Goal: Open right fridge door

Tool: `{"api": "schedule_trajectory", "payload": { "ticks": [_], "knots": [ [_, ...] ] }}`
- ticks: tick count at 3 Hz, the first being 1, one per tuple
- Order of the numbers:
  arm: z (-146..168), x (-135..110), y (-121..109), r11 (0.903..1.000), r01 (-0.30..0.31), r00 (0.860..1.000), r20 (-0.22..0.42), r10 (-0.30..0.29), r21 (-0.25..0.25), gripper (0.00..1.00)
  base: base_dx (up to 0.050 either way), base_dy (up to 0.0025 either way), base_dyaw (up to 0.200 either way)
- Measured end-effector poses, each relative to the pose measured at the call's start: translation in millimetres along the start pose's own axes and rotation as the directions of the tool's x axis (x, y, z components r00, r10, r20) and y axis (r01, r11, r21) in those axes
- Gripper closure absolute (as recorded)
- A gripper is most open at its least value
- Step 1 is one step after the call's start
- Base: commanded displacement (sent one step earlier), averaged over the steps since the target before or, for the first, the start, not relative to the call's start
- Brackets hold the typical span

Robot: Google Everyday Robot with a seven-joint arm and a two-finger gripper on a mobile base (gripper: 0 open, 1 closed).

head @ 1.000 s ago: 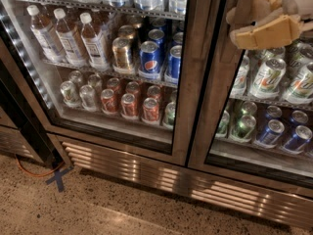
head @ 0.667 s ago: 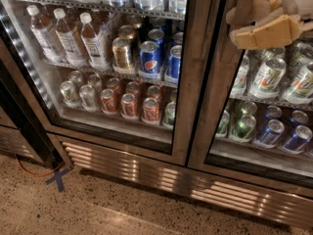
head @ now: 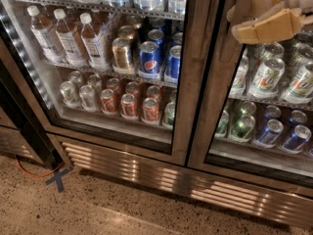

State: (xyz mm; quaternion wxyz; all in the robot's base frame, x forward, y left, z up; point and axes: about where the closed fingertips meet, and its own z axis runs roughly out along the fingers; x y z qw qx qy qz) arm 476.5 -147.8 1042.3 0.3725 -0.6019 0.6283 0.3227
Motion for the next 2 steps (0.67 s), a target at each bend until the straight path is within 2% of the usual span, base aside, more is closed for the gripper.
{"api": "schedule_trajectory", "payload": {
  "ticks": [1, 2],
  "knots": [
    [5.4, 2.7, -17.5, 1.0000, 0.000, 1.000, 0.000, 0.000, 0.000, 1.00, 0.000, 0.00000, 0.000],
    [5.5, 2.7, -17.6, 1.0000, 0.000, 1.000, 0.000, 0.000, 0.000, 1.00, 0.000, 0.00000, 0.000]
  ]
}}
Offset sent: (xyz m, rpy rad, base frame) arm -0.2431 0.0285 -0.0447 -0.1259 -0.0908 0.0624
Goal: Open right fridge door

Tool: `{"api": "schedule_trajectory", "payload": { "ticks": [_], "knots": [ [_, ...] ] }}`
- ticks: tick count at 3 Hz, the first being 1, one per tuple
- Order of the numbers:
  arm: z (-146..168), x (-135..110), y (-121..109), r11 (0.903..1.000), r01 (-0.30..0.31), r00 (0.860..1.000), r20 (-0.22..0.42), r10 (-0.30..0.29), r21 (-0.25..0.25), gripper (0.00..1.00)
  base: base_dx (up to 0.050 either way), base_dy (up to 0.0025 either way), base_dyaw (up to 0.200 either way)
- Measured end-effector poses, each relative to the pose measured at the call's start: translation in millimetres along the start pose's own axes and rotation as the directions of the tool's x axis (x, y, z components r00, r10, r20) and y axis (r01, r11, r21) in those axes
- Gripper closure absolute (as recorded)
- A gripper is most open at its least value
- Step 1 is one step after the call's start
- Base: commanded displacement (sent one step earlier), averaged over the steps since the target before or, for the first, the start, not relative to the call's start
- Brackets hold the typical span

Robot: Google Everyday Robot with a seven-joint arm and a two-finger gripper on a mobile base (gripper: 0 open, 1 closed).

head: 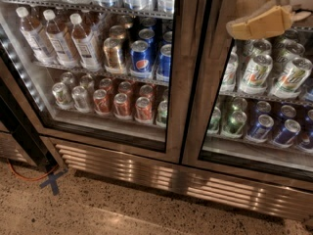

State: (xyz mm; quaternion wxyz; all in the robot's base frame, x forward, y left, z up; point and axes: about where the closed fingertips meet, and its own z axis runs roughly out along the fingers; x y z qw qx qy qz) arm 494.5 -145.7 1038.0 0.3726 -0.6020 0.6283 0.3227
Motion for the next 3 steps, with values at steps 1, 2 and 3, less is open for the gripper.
{"api": "schedule_trajectory", "payload": {
  "ticks": [1, 2, 3],
  "knots": [
    [2.8, -2.2, -4.6, 1.0000, 0.000, 1.000, 0.000, 0.000, 0.000, 1.00, 0.000, 0.00000, 0.000],
    [11.0, -9.9, -18.0, 1.0000, 0.000, 1.000, 0.000, 0.000, 0.000, 1.00, 0.000, 0.00000, 0.000],
    [19.5, -14.3, -33.4, 1.0000, 0.000, 1.000, 0.000, 0.000, 0.000, 1.00, -0.049, -0.00011, 0.001]
  ]
}}
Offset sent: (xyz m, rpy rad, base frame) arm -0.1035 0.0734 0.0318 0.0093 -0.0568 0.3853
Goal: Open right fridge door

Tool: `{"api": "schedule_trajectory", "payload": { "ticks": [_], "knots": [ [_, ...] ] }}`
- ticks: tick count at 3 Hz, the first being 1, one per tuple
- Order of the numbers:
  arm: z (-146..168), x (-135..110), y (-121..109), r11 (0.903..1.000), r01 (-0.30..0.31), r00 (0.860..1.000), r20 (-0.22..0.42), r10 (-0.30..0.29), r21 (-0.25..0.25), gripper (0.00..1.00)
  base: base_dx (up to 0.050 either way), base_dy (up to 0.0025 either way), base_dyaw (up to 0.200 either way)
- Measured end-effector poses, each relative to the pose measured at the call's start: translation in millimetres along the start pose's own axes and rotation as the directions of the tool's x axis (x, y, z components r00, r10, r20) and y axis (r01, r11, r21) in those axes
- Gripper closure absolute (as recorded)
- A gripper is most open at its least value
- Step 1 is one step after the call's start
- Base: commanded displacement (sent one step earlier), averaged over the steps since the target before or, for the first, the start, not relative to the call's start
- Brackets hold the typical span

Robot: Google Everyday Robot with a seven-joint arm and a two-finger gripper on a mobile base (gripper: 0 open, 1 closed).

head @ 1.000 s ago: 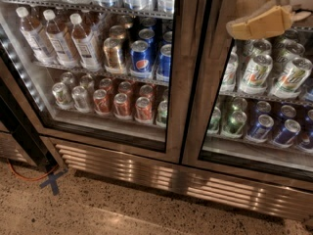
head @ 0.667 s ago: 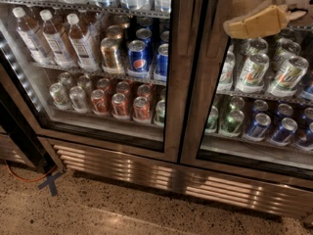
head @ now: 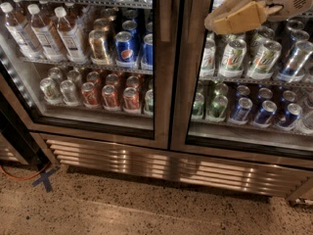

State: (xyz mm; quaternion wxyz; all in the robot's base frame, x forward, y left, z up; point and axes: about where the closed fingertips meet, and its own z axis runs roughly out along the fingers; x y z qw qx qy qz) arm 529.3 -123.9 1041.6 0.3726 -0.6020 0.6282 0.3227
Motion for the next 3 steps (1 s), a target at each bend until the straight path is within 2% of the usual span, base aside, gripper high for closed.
{"api": "schedule_trajectory", "payload": {
  "ticks": [1, 2, 3],
  "knots": [
    [1.0, -0.4, -0.6, 1.0000, -0.001, 1.000, -0.003, 0.001, 0.008, 1.00, 0.000, 0.00000, 0.000],
    [15.4, -4.7, -6.2, 0.9937, -0.015, 0.999, -0.044, 0.020, 0.111, 1.00, 0.000, 0.00000, 0.000],
    [25.1, 0.3, -17.6, 0.9865, -0.031, 0.998, -0.041, 0.038, 0.161, 1.00, 0.000, 0.00000, 0.000]
  ]
}}
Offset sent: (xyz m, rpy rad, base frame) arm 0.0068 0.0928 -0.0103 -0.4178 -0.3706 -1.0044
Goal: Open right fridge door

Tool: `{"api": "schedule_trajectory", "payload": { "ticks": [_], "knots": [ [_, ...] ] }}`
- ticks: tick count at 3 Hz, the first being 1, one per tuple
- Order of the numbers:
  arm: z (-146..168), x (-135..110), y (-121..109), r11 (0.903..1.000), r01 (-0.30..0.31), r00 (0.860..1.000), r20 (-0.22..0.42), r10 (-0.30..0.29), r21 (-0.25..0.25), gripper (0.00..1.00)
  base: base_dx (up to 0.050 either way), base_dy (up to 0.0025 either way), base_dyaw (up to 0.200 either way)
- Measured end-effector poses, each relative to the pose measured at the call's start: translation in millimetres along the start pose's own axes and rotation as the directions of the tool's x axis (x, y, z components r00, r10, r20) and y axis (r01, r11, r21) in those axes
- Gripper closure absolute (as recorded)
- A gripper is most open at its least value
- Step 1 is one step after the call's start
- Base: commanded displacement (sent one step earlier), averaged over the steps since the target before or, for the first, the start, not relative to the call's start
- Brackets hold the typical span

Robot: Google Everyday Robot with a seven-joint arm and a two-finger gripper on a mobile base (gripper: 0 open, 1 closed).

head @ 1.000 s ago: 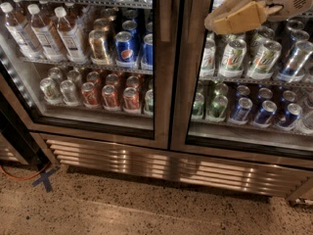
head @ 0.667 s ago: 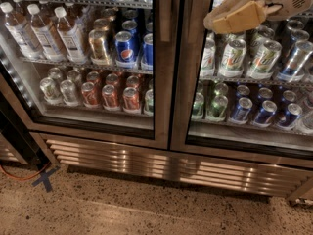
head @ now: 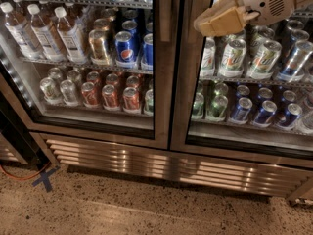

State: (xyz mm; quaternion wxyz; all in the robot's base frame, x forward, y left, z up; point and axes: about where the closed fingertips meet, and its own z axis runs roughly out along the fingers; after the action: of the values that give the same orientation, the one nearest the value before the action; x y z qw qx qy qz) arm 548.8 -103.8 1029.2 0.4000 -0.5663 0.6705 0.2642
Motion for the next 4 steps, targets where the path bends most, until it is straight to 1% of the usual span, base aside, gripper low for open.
{"api": "schedule_trajectory", "payload": {
  "ticks": [1, 2, 3, 4],
  "knots": [
    [0.0, -0.2, -0.1, 1.0000, 0.000, 1.000, 0.000, 0.000, 0.000, 1.00, 0.000, 0.00000, 0.000],
    [2.3, -2.7, 6.2, 0.9976, 0.004, 1.000, -0.004, -0.004, 0.069, 1.00, 0.000, 0.00000, 0.000],
    [-12.2, -23.1, 48.6, 0.9697, 0.082, 0.996, -0.056, -0.070, 0.230, 1.00, 0.000, 0.00000, 0.000],
    [-9.6, -40.7, 73.8, 0.9507, 0.114, 0.993, -0.073, -0.097, 0.288, 1.00, 0.000, 0.00000, 0.000]
  ]
}}
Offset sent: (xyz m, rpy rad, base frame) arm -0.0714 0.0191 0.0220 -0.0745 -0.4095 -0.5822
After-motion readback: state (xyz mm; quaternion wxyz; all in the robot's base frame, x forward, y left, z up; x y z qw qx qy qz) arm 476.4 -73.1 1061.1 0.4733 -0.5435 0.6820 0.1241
